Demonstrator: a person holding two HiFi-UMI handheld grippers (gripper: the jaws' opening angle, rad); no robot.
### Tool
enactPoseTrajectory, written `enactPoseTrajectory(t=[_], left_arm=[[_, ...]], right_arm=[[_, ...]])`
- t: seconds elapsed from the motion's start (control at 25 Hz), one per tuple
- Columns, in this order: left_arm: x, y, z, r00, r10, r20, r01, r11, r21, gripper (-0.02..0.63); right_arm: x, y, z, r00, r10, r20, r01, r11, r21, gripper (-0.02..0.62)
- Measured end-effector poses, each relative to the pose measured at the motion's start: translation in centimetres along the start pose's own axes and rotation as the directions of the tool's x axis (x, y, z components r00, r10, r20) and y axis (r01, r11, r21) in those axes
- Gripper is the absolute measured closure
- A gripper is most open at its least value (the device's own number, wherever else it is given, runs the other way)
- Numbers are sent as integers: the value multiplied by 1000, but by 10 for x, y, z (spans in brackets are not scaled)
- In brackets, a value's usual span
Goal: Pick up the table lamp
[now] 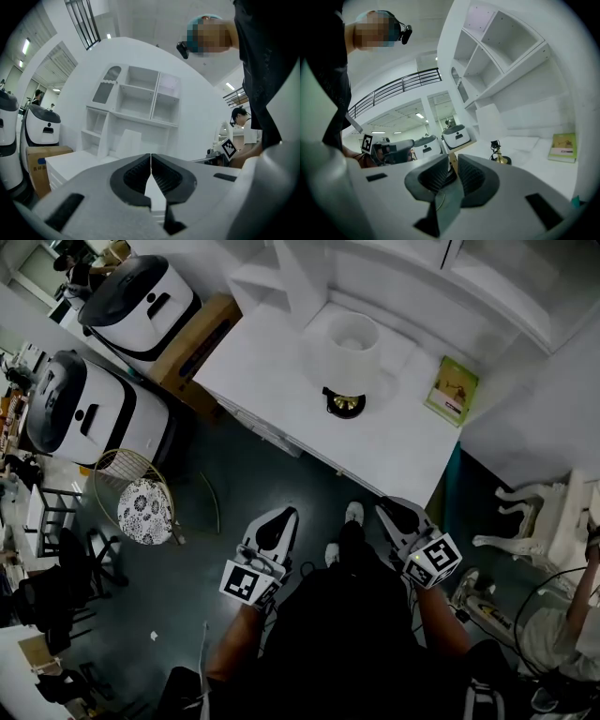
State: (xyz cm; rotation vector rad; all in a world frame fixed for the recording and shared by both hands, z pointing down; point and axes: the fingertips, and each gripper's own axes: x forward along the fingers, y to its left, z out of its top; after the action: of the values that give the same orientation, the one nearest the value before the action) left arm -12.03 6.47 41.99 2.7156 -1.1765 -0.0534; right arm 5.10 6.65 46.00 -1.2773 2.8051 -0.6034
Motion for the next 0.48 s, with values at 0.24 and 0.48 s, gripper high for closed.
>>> enactPoseTrajectory(t=[0.24,0.48], left_arm=[[43,11,10,1000,-12,-18,12,1000,-16,586],[87,29,12,999,-14,-49,14,1000,-8,586]], right_arm=[[23,-36,9,1000,6,-10,-6,1000,17,518],[51,-70,24,999,32,-5,-32,999,34,518]])
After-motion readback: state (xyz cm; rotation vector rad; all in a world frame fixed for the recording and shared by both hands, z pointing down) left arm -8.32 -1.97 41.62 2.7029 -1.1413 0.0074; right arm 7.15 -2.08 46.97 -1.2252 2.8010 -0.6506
